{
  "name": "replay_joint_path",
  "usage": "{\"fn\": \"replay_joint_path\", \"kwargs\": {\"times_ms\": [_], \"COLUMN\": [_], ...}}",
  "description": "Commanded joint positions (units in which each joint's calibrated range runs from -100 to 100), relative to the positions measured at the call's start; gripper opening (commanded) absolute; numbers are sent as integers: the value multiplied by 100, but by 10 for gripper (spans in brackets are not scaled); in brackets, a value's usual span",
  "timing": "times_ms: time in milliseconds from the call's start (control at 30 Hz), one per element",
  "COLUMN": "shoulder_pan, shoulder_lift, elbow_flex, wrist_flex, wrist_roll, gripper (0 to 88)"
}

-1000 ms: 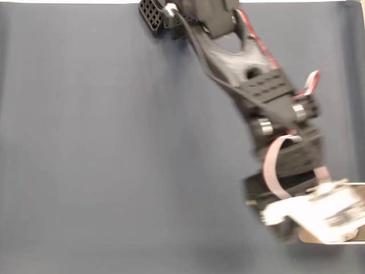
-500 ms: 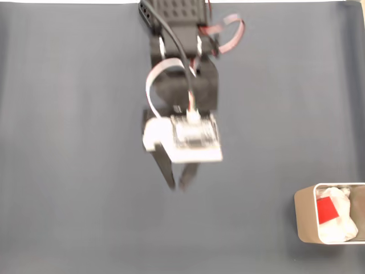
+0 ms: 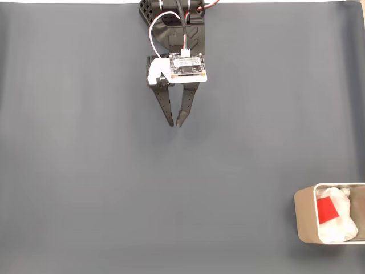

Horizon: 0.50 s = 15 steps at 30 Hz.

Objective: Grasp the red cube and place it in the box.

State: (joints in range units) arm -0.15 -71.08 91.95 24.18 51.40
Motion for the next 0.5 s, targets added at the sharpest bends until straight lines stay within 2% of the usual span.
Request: {"fn": "replay_joint_path", "kwargs": {"times_ms": [0, 200, 467], "shoulder_pan": [1, -149, -99], "shoulder_lift": [-994, -1592, -2077], "elbow_flex": [768, 786, 786], "wrist_flex": [204, 2016, 3434], "wrist_roll": [-29, -200, -234], "gripper": [0, 0, 0]}}
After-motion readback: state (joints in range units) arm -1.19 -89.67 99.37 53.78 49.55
